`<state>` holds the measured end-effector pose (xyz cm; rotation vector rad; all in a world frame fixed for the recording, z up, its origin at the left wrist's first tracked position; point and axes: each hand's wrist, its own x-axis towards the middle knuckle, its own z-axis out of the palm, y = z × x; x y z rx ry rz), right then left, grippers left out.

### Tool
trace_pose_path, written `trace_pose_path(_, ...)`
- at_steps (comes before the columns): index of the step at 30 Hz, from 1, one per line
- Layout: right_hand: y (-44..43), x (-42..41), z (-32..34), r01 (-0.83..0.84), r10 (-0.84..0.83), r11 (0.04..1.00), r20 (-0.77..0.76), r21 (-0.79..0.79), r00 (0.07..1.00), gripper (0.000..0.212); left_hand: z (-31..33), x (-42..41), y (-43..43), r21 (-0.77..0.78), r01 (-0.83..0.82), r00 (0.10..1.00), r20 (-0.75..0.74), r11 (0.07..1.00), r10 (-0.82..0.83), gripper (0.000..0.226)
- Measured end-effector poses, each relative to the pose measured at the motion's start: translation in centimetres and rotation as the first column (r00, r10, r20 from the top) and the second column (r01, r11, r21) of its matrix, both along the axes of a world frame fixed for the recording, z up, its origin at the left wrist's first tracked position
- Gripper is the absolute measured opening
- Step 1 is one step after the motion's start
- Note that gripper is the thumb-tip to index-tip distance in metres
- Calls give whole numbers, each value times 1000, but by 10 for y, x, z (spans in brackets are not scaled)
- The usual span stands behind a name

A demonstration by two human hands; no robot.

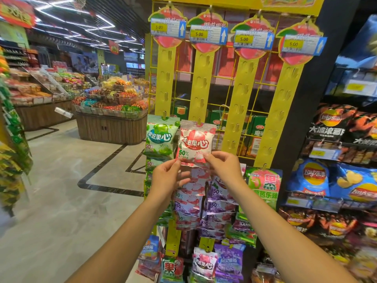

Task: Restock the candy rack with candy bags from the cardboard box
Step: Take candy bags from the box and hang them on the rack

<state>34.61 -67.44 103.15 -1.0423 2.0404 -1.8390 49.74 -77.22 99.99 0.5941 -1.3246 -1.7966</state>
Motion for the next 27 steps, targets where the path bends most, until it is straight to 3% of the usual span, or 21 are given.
trace_pose_path(12, 4, -1, -5, -34, 34, 999, 7, -27, 999, 18, -11, -7, -2, 110, -10, 1000, 25, 994, 7, 17)
trace_pose_path(19, 3, -8, -7, 49, -47, 999, -84, 22, 995, 36, -9, -7, 0, 28, -40, 993, 113, 999, 37, 22)
trace_pose_path(22, 7, -10, -5, 73, -62, 995, -170, 60, 983, 43, -8, 1, 1, -107, -56, 966, 245, 993, 81, 28)
trace_pose_path(24, 15, -10, -4, 73, -54, 994, -213, 84, 976, 41, -10, 7, 3, -327, -93, 901, 376, 941, 219, 31)
trace_pose_path(27, 34, -11, 0, 92, -57, 990, -287, 109, 956, 33, -12, 14, 13, -744, -59, 688, 453, 666, 567, 29)
